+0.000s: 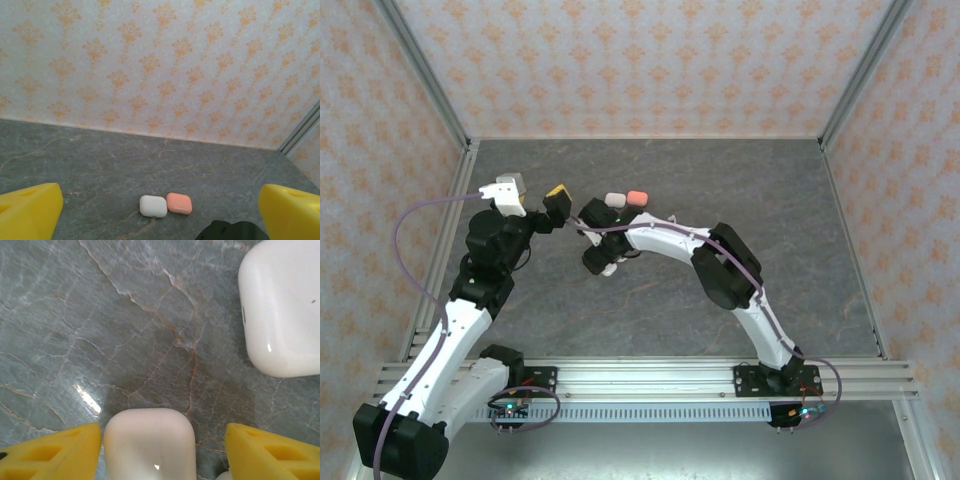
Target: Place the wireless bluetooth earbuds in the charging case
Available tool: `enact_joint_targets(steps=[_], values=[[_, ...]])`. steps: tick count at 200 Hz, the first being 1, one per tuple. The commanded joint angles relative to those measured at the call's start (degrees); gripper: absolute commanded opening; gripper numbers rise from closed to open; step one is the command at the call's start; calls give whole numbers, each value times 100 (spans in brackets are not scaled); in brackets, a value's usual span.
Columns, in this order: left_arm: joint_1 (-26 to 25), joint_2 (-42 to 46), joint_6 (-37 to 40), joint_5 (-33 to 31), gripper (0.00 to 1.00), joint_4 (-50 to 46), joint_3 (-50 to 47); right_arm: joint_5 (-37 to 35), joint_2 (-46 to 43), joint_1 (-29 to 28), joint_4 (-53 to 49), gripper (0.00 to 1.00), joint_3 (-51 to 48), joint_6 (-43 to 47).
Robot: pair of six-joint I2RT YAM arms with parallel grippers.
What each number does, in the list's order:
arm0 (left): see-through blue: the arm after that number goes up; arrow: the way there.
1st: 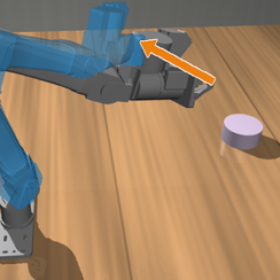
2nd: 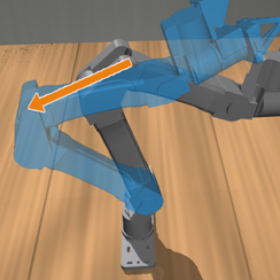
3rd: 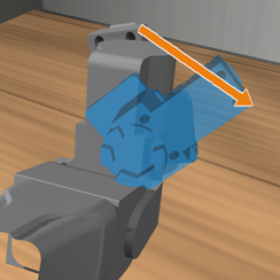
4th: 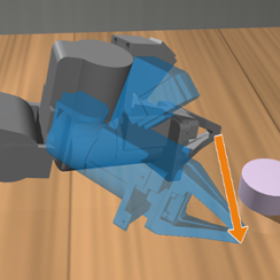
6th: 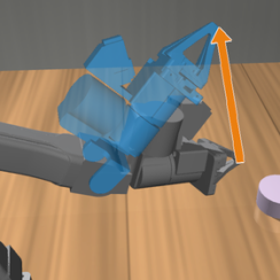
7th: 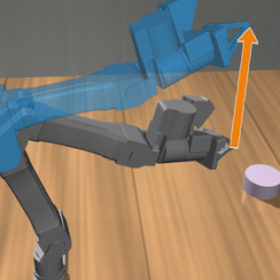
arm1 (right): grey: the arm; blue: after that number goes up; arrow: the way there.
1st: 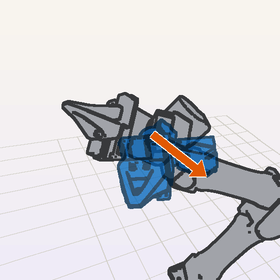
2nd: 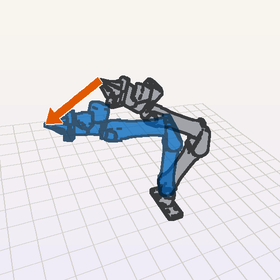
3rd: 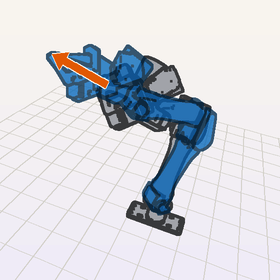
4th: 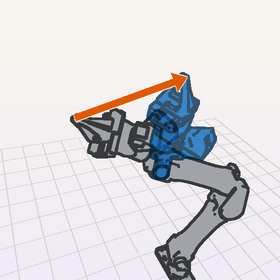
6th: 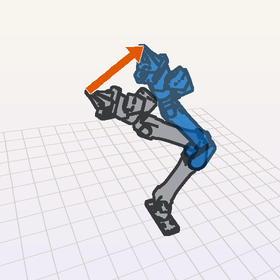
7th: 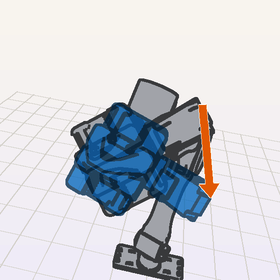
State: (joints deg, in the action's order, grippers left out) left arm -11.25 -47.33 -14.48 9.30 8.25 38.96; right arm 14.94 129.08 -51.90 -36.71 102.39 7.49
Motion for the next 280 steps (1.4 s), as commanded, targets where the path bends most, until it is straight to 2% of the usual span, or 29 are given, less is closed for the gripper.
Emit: enact_joint_targets(steps=[1,54,136,152,181,204,239,280], values=[[17,50,138,-146,100,-47,166,-123,130,-74,-327,66,89,114],[12,5,112,-135,100,-17,180,-263,-70,-179,-353,65,-260,105],[14,5,112,-137,100,-52,195,-515,-356,-242,-486,57,-776,8],[11,0,103,-133,100,-52,207,-535,-399,-239,-477,53,-833,-2],[17,-11,95,-106,100,-50,216,-549,-466,-242,-367,39,-855,-10],[12,4,126,-69,100,-134,284,-665,-649,-241,-177,37,-896,6],[17,74,208,89,100,-286,456,-602,-1236,-110,221,35,-1048,-27],[13,110,87,524,100,-341,694,-295,-2457,250,1068,35,-1781,8]])
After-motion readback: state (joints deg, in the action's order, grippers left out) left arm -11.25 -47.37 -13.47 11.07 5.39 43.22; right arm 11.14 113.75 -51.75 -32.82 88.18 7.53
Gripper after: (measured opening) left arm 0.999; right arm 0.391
